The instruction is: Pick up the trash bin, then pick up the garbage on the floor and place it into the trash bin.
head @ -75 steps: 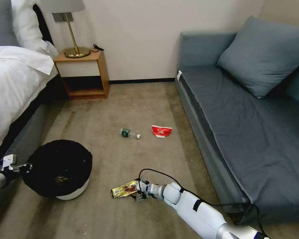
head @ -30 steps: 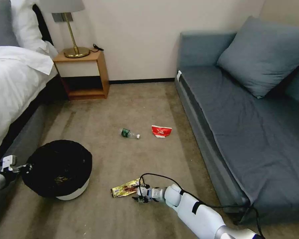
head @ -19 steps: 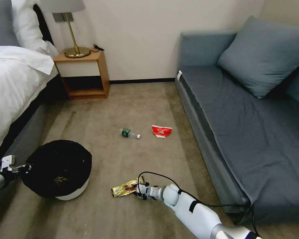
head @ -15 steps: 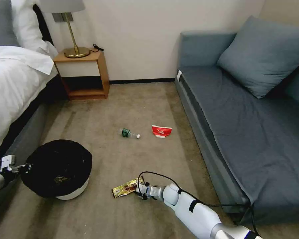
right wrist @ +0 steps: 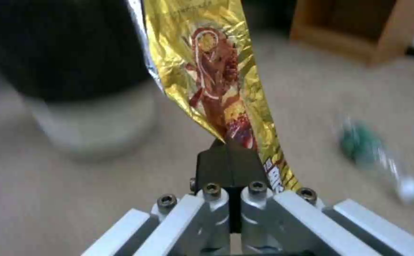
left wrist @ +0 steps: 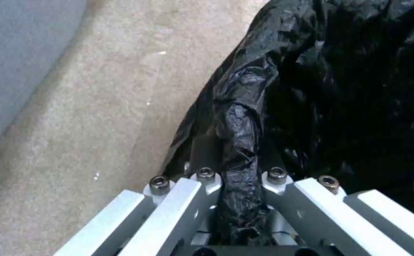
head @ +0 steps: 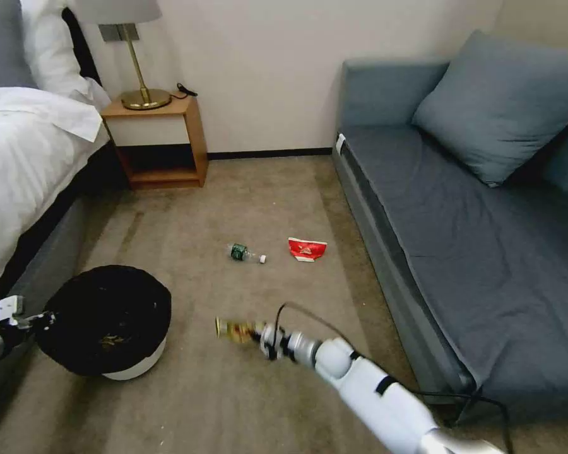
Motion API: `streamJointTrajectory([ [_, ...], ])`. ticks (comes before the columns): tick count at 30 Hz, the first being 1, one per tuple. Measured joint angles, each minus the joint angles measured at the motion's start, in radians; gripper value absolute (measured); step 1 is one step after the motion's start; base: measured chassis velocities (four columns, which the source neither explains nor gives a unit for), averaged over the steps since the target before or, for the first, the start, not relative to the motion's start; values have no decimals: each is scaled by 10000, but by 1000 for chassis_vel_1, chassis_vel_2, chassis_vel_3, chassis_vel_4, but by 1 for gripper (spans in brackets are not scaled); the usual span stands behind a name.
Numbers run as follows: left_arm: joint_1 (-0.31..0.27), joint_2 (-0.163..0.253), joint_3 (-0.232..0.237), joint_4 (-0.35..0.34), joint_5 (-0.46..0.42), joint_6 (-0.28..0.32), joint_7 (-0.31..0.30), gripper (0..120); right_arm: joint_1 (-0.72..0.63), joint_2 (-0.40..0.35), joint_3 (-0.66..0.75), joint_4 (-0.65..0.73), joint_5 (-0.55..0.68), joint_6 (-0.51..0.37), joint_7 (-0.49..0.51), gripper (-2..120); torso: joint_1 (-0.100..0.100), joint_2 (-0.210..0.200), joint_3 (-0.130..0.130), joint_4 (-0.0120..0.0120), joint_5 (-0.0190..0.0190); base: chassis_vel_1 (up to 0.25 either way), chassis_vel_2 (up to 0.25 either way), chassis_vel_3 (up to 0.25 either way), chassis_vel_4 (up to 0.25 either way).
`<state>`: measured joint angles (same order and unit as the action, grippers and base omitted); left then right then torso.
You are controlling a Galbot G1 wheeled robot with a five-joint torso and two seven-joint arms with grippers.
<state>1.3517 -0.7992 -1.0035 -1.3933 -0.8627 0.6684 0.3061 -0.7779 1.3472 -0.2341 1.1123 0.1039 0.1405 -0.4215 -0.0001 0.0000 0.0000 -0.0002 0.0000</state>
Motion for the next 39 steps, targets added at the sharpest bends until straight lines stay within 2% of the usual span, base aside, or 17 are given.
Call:
streamJointTrajectory([
  [2,-56,13,28,131,0,-18,3,4,95,-519,-340,1683,1667,-670,253,0,1,0,0,-1,0,0,0,0,0],
  [4,-68,13,47,148,0,-22,3,4,131,-577,-430,1939,1895,-783,307,0,1,0,1,-1,0,0,0,0,0],
  [6,-101,-15,134,176,9,-24,3,4,583,-680,-1280,3398,3269,-1471,872,0,0,0,0,-3,-1,0,0,0,0],
  [8,-103,-32,153,164,14,-24,4,4,816,-603,-1664,3705,3665,-1628,1151,0,1,0,0,0,-1,0,0,0,0],
  [10,-84,-70,209,76,40,-24,0,4,1884,279,-3268,3941,4693,-2105,2087,0,1,0,0,3,-1,0,0,0,0],
  [11,-83,-90,228,23,50,-23,-10,4,2400,998,-3838,3466,4783,-2203,2360,0,1,0,0,6,-2,0,0,0,0],
  [12,-83,-90,228,23,50,-23,-10,4,2400,998,-3838,3466,4783,-2203,2360,0,1,0,0,6,-2,0,0,0,0],
  [14,-59,-143,245,-198,53,0,-57,4,3178,2369,-4461,2325,4865,-2294,2818,0,1,0,1,7,-2,0,0,0,0],
  [16,-39,-163,244,-277,53,10,-65,4,3321,2575,-4591,2067,4916,-2329,2951,0,1,0,0,7,-2,0,0,0,0],
  [21,7,-227,223,-446,55,36,-107,4,3473,2664,-4920,1421,4868,-2429,3554,1,1,0,1,-3,-3,0,0,0,0],
  [22,23,-245,210,-484,54,39,-108,4,3462,2664,-4984,1328,4809,-2445,3639,7,1,0,1,-3,-3,0,0,0,0],
  [23,25,-248,207,-488,54,40,-109,4,3457,2665,-4991,1315,4794,-2448,3647,7,1,0,1,-3,-3,0,0,0,0],
  [24,52,-272,178,-510,54,42,-112,4,3421,2658,-5012,1196,4679,-2469,3672,15,1,0,1,-1,-4,0,0,0,0],
  [30,91,-330,145,-537,58,46,-118,4,3323,2640,-5011,1104,4621,-2510,3710,32,1,0,1,2,-3,0,0,0,0],
  [33,65,-331,110,-449,58,46,-118,4,3187,2629,-4846,1408,4718,-2525,3885,48,1,0,1,0,-1,0,0,0,0],
  [34,65,-331,110,-449,58,46,-118,4,3187,2629,-4846,1408,4718,-2525,3885,48,1,0,1,0,-1,0,0,0,0],
  [39,25,-332,-61,-220,39,36,-107,4,2360,2612,-3873,2223,4392,-2405,4358,65,0,0,0,5,0,0,0,0,0],
])
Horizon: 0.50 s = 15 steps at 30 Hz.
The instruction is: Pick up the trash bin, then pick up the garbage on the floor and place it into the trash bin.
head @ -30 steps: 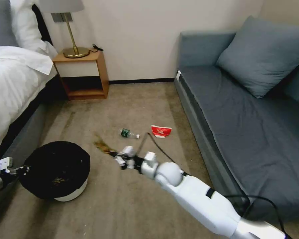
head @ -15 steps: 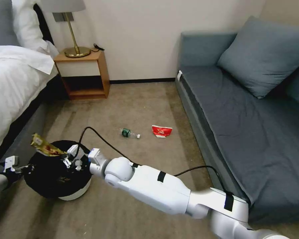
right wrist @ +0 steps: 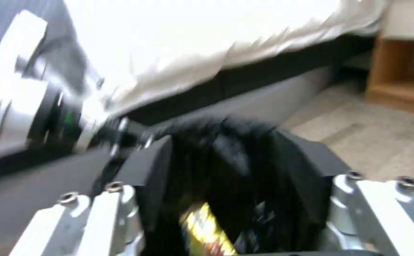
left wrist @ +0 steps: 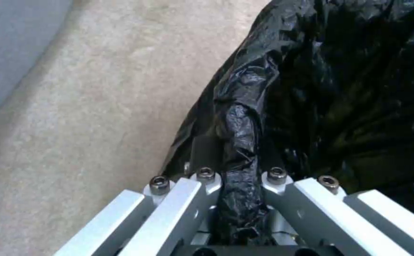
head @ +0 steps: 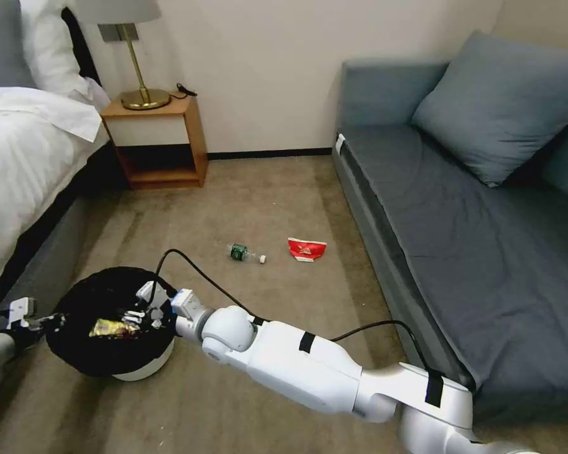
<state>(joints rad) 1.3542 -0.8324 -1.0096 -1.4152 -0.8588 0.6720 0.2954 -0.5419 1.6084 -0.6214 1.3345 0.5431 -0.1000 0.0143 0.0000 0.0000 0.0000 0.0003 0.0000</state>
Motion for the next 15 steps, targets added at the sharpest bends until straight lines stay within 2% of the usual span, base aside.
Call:
streamJointTrajectory([
  [2,-7,-14,-117,155,-22,-17,27,4,-666,-407,829,435,-477,419,112,76,0,0,0,2,6,0,0,0,0],
  [3,-7,-14,-117,155,-22,-17,27,4,-666,-407,829,435,-477,419,112,76,0,0,0,2,6,0,0,0,0],
  [5,-12,15,-160,331,-56,-27,59,4,-1283,-1074,1747,590,-1392,929,114,85,0,0,0,-3,4,0,0,0,0],
  [6,-22,45,-174,397,-67,-32,77,4,-1528,-1297,2109,640,-1718,1090,113,90,1,0,0,-8,4,0,0,0,0],
  [7,-22,45,-174,397,-67,-32,77,4,-1528,-1297,2109,640,-1718,1090,113,90,1,0,0,-8,4,0,0,0,0],
  [8,-37,72,-198,447,-89,-42,92,4,-1987,-1636,2691,753,-2141,1313,111,96,0,0,0,-9,5,0,0,0,0],
  [15,24,115,-277,468,-149,-52,95,4,-3658,-2568,4442,1247,-2587,1975,-69,100,0,0,-1,-4,2,0,0,0,0],
])
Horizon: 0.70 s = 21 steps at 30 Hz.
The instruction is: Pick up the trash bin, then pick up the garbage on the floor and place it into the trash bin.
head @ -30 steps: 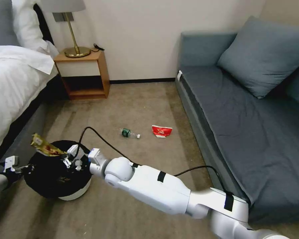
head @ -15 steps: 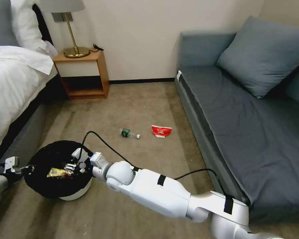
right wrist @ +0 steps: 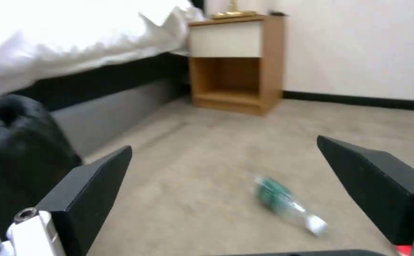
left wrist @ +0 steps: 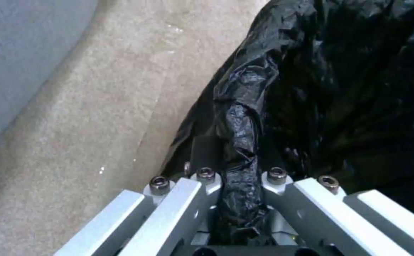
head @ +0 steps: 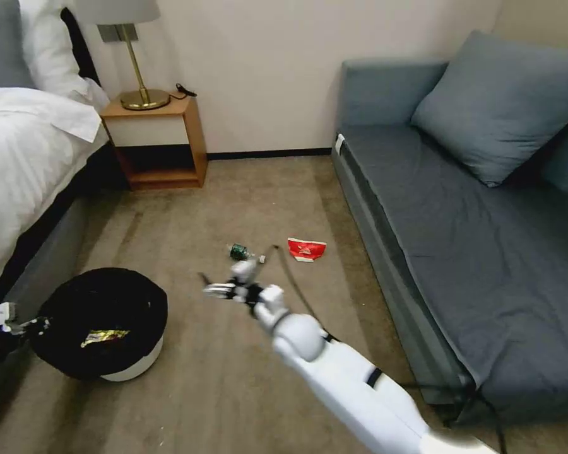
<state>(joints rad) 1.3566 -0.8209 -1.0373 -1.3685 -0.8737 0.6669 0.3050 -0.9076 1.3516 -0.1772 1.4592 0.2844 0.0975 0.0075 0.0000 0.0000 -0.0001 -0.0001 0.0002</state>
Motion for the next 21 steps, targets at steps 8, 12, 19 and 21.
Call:
streamJointTrajectory([
  [8,-46,58,34,83,-16,-6,7,4,-907,-500,892,41,-24,778,-457,100,0,0,0,2,0,0,0,0,0],
  [12,-63,48,82,-8,-26,-6,5,4,-1038,-473,912,-15,-25,798,-518,100,0,0,0,2,-2,-8,6,15,-10],
  [19,-3,32,59,-99,-45,0,-12,4,-965,-381,753,-105,-47,727,-546,100,0,0,0,2,-2,-100,97,94,-107],
  [21,11,31,41,-104,-52,2,-12,4,-951,-385,732,-110,-47,712,-546,100,0,0,0,2,-3,-184,166,188,-205],
])
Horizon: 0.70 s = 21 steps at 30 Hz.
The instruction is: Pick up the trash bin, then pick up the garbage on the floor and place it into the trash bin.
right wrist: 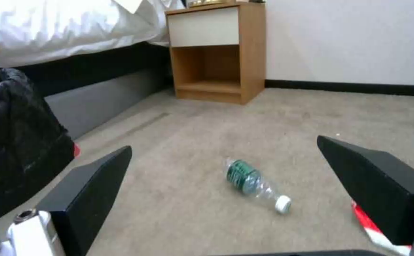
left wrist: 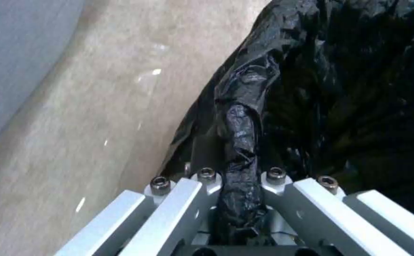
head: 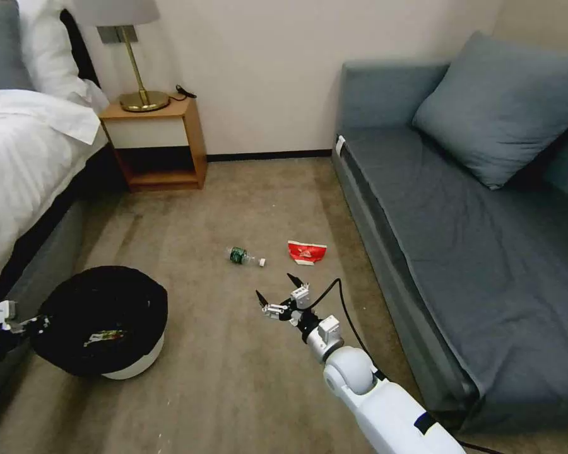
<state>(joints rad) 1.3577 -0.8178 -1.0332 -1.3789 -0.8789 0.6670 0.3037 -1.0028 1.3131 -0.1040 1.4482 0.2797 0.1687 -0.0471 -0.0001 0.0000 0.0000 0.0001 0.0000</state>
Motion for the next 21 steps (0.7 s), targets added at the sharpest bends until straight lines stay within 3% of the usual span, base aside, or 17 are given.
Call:
streamJointTrajectory([
  [21,-61,40,-8,87,-47,9,-18,4,84,-109,-277,-255,-214,-202,-3,100,0,0,1,0,-1,-179,188,178,-189],
])
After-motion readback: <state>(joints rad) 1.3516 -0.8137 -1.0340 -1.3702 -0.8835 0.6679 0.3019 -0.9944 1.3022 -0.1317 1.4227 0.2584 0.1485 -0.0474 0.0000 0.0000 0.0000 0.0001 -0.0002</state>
